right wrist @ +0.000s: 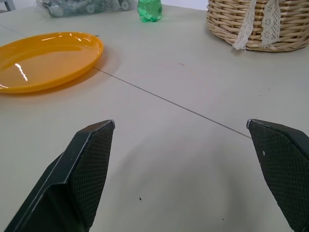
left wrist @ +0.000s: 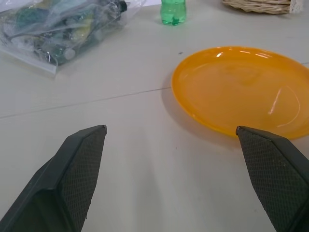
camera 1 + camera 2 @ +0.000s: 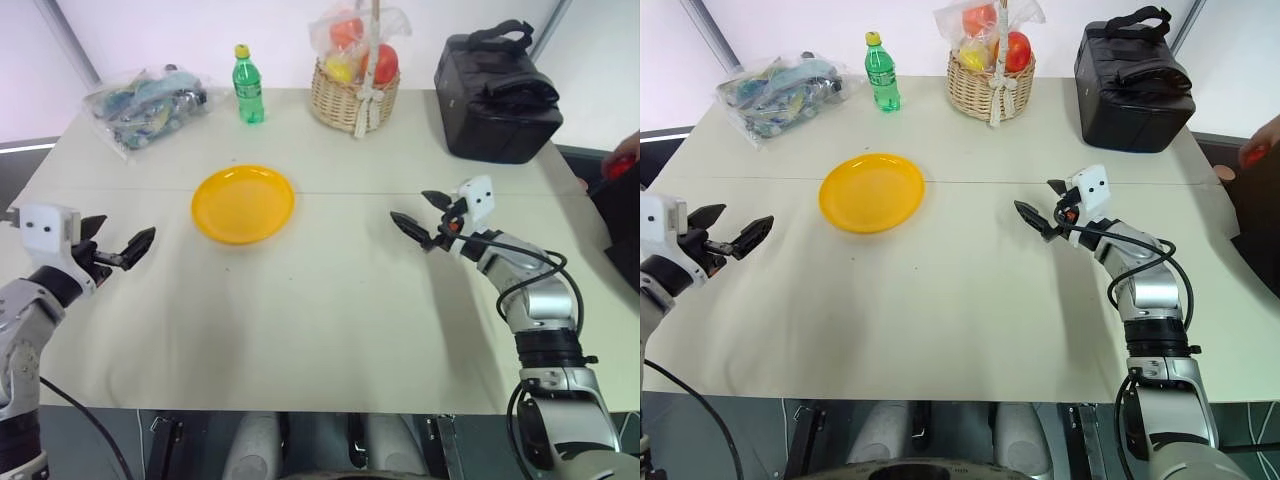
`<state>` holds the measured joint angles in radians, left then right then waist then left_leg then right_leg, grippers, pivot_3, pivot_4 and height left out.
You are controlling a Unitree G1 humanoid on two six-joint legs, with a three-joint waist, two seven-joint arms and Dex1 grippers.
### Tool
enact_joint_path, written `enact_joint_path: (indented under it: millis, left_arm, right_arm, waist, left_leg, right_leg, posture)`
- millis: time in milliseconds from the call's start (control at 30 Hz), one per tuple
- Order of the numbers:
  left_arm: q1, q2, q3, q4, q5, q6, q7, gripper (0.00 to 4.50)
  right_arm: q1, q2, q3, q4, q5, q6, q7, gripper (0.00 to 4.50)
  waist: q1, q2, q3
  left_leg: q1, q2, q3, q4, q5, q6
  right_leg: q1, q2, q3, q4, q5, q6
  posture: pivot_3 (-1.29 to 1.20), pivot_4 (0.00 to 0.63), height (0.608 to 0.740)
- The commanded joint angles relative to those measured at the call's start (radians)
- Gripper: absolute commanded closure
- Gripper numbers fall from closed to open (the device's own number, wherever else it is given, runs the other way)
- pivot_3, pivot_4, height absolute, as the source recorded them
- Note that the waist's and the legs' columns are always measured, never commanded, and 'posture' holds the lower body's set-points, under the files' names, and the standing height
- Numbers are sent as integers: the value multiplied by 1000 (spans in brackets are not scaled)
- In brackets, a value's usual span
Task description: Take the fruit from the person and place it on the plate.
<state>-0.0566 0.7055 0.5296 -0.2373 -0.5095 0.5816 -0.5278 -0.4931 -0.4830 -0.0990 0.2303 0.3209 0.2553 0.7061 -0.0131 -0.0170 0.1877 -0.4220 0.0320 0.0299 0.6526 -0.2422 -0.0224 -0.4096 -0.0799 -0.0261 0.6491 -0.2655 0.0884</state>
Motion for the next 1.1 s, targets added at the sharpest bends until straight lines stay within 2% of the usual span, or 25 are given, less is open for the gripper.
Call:
enact_joint_path:
  millis: [33, 733, 867, 933, 1100]
  left_arm:
    - [-18, 13, 11, -9, 3, -17, 1, 10]
    - [-67, 30, 1, 3, 9, -19, -13, 10]
    - [-209, 85, 38, -10, -137, 64, -88, 10]
    - [-264, 143, 31, -19, -235, 138, -170, 10]
    - [-313, 278, -23, -23, -371, 256, -353, 10]
  right_arm:
    - [-9, 5, -17, -27, 6, -18, -4, 0]
    - [5, 7, -15, -35, 0, -20, -10, 0]
    - [10, 1, -18, -46, 1, -17, -11, 0]
    - [12, -6, -21, -50, -5, -19, -16, 0]
    - [-1, -46, -19, -52, -83, -54, -80, 0]
  waist:
    - [0, 0, 0]
    - [1, 0, 0]
    - [4, -1, 0]
    - [1, -1, 0]
    - [-7, 0, 1]
  left_leg:
    - [0, 0, 0, 0, 0, 0]
    - [0, 0, 0, 0, 0, 0]
    - [0, 0, 0, 1, 0, 0]
    - [-1, 0, -1, 1, 0, 0]
    - [0, 0, 1, -2, 0, 0]
  right_leg:
    - [0, 0, 0, 0, 0, 0]
    - [0, 0, 0, 0, 0, 0]
    - [0, 0, -1, 0, 0, 0]
    - [0, 0, -1, 0, 0, 0]
    - [-1, 0, 1, -1, 0, 0]
  posture:
    - [0, 150, 740]
    - [0, 150, 740]
    - [0, 150, 740]
    - [0, 150, 740]
    - [0, 150, 740]
